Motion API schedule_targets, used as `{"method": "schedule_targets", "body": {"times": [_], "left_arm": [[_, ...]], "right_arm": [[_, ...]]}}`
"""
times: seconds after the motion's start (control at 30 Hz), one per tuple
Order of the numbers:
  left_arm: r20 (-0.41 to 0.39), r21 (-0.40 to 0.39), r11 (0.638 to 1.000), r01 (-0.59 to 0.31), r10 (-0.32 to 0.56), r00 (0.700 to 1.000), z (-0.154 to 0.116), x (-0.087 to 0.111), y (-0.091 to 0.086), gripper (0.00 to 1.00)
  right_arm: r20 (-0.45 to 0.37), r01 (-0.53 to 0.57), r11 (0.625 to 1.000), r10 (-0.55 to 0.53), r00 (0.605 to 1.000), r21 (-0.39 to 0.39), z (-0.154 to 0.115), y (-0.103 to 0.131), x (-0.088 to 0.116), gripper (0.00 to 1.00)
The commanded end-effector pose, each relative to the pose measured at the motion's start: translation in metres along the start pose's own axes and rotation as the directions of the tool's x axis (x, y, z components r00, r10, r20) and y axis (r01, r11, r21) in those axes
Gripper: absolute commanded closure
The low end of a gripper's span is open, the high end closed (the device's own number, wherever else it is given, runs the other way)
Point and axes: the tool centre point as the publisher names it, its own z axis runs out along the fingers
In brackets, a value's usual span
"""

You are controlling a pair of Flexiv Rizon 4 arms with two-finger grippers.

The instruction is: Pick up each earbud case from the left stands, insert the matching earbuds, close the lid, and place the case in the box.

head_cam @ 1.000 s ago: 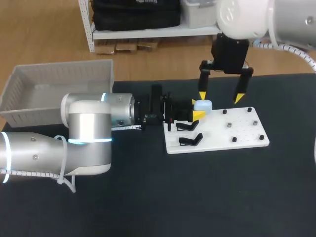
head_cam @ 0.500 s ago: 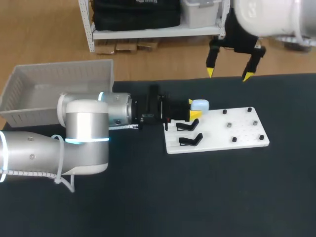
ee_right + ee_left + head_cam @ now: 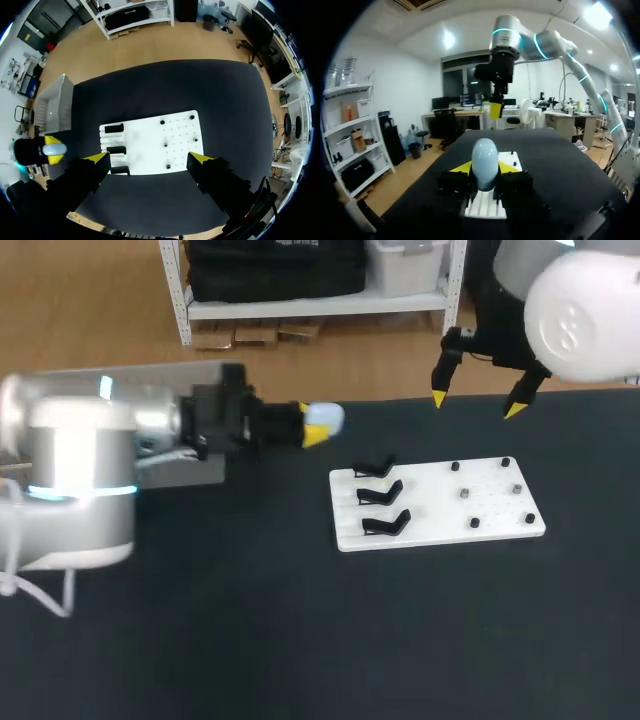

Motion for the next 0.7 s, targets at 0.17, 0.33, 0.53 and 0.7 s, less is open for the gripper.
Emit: {"method": "schedule_targets", "body": {"times": [0.17, 0.33, 0.53, 0.7], "left_arm": [[-0.178, -0.375, 0.926, 0.041, -0.115, 0.977, -0.114, 0.006, 0.039, 1.00], [-0.190, -0.493, 0.861, 0.123, -0.245, 0.951, -0.145, 0.032, 0.082, 1.00], [-0.221, -0.586, 0.795, 0.158, -0.345, 0.912, -0.176, 0.066, 0.123, 1.00], [-0.227, -0.609, 0.775, 0.167, -0.372, 0.900, -0.190, 0.086, 0.146, 1.00]], "right_arm": [[0.098, -0.003, 1.000, 0.003, 0.995, 0.001, 0.000, -0.001, 0.005, 0.00], [0.098, -0.003, 1.000, 0.003, 0.995, 0.001, 0.000, -0.001, 0.005, 0.00], [0.098, -0.003, 1.000, 0.003, 0.995, 0.001, 0.000, -0.001, 0.005, 0.00], [0.098, -0.003, 1.000, 0.003, 0.995, 0.001, 0.000, -0.001, 0.005, 0.00]]}}
